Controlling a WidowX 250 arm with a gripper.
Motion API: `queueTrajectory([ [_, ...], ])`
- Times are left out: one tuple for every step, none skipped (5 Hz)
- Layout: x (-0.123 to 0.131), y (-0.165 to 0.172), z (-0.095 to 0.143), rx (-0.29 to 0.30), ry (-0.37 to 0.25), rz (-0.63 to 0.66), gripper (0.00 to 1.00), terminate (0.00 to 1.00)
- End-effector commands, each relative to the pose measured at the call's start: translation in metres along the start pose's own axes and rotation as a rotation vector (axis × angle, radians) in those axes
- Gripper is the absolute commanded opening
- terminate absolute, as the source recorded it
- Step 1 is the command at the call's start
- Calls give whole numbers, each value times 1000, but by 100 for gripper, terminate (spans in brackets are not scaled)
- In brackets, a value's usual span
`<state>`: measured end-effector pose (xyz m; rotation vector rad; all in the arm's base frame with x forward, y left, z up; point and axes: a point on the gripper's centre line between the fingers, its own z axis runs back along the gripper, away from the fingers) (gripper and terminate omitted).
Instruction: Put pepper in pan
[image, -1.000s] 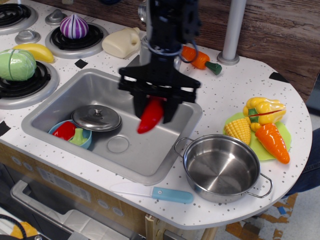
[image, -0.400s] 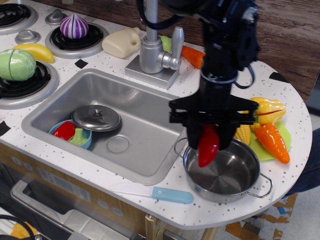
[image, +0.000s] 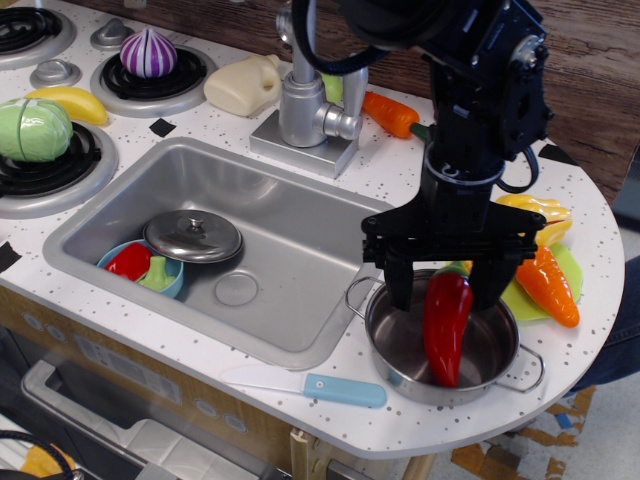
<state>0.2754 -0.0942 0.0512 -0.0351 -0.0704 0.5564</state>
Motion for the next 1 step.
queueTrajectory([
  [3,-2,8,-23,-21,20,100,100],
])
